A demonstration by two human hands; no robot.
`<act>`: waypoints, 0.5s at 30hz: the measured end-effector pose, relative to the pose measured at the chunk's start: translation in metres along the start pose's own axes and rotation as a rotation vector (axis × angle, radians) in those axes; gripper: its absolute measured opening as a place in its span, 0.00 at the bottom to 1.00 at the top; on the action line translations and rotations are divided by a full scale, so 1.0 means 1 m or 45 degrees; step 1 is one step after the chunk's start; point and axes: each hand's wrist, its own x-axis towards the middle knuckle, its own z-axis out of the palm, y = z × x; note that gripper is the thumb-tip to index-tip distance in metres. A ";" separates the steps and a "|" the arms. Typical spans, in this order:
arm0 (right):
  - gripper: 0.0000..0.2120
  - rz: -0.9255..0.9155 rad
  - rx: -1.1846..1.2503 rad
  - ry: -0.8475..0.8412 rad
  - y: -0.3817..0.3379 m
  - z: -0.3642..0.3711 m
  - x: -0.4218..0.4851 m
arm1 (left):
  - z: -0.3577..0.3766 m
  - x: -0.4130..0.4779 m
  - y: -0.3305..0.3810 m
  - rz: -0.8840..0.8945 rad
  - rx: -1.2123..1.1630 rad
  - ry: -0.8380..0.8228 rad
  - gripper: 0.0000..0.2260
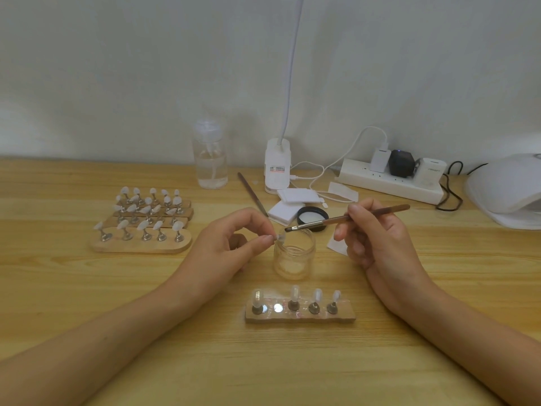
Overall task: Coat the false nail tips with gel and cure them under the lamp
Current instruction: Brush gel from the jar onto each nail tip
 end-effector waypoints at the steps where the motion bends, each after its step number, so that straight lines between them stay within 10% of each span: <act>1: 0.09 -0.005 -0.007 -0.017 0.000 0.000 0.000 | 0.000 0.000 0.000 0.000 0.003 0.000 0.06; 15: 0.11 -0.036 -0.048 -0.084 -0.001 0.002 -0.002 | -0.001 0.000 -0.001 0.007 -0.005 -0.004 0.05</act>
